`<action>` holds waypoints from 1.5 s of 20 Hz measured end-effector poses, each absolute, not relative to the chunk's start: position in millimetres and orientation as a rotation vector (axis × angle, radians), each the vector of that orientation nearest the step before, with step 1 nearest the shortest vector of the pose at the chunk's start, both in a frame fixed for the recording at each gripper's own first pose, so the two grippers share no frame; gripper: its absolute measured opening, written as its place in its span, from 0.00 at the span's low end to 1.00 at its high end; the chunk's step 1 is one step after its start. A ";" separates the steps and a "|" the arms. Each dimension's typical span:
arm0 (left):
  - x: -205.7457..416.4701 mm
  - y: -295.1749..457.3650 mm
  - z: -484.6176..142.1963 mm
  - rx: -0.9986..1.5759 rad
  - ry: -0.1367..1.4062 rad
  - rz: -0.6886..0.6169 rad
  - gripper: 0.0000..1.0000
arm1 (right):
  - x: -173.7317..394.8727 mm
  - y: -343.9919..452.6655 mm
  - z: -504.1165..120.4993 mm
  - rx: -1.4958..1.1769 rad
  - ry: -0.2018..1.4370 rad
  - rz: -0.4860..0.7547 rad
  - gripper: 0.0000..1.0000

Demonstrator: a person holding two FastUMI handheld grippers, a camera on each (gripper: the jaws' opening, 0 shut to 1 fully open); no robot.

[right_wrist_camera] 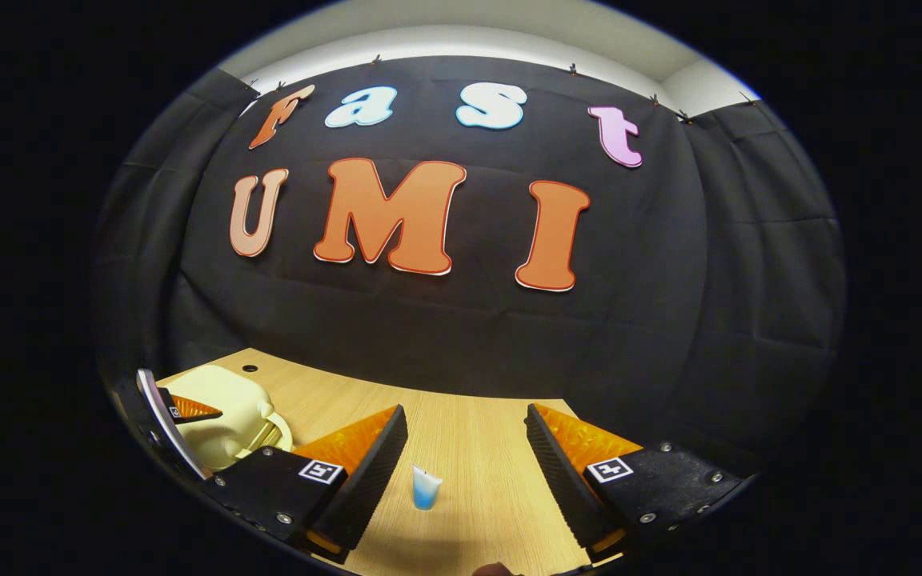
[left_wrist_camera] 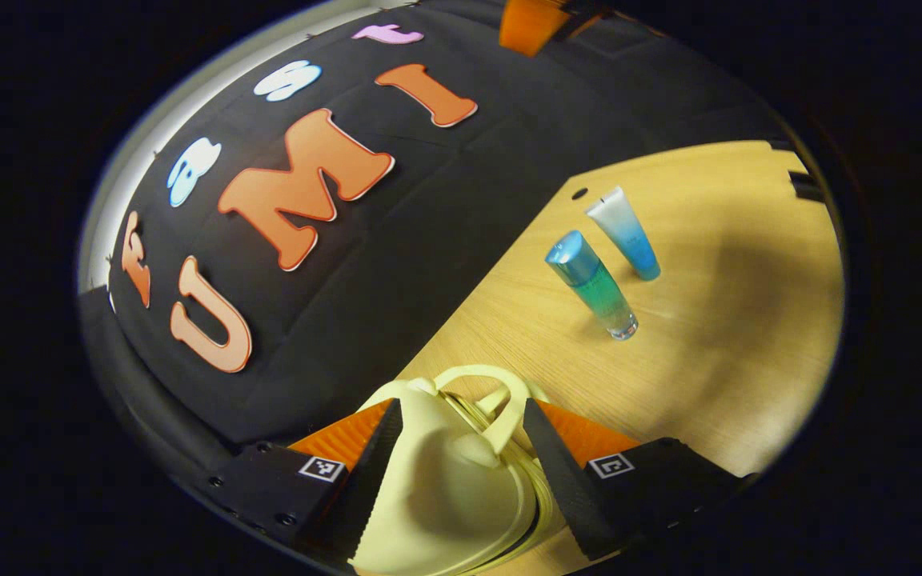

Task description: First open the suitcase, pack the skin care products into it, and then close the suitcase.

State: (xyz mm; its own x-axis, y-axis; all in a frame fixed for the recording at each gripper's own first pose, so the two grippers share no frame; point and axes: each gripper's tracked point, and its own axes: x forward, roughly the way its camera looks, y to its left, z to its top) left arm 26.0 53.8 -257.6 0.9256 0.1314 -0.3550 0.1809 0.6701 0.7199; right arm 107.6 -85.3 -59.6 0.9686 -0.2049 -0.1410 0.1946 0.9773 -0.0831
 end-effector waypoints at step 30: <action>25.3 184.4 -121.9 0.589 0.361 0.327 0.04 | 195.0 -75.7 -70.2 -0.068 0.136 -0.014 0.95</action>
State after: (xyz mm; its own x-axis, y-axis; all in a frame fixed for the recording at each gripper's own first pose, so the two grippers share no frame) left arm 25.3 184.4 -121.9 0.8871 0.3971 -0.2351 -0.1947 0.7839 0.5895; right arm 195.0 -75.7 -70.2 0.9906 -0.0186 -0.1352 0.0094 0.9976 -0.0688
